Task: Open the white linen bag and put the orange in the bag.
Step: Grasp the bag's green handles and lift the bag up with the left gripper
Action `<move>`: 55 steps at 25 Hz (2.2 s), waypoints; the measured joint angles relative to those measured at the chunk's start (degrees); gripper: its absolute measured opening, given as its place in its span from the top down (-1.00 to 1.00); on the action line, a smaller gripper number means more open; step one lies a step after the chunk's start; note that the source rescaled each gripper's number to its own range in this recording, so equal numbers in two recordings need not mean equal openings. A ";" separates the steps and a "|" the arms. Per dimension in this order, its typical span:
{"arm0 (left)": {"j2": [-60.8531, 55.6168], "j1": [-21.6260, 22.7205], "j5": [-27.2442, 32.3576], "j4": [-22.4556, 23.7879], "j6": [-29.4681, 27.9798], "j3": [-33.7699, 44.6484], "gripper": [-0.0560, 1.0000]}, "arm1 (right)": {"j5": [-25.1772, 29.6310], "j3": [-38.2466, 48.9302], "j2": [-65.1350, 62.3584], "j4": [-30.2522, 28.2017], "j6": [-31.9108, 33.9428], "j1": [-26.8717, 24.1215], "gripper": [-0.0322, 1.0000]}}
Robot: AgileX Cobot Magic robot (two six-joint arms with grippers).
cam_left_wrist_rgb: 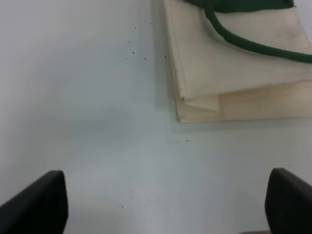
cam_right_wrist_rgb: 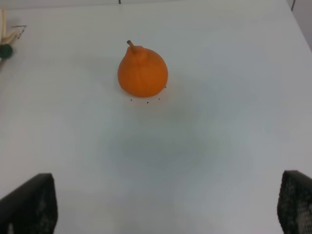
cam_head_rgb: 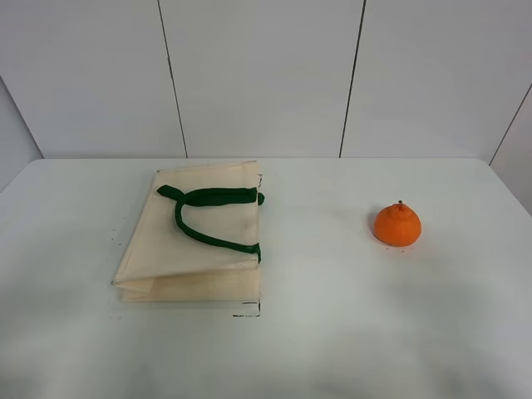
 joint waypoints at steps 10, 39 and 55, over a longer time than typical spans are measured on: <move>3.37 0.00 0.36 -0.18 0.00 -2.87 -0.91 | 0.00 0.00 0.00 0.00 0.00 0.00 -1.00; 113.28 -2.95 -1.03 -1.55 -7.53 -67.20 -0.88 | 0.00 0.00 0.00 0.00 0.00 0.00 -1.00; 129.44 -16.55 -9.90 0.41 -19.25 -70.39 -0.88 | 0.00 0.00 0.00 0.00 0.00 0.00 -1.00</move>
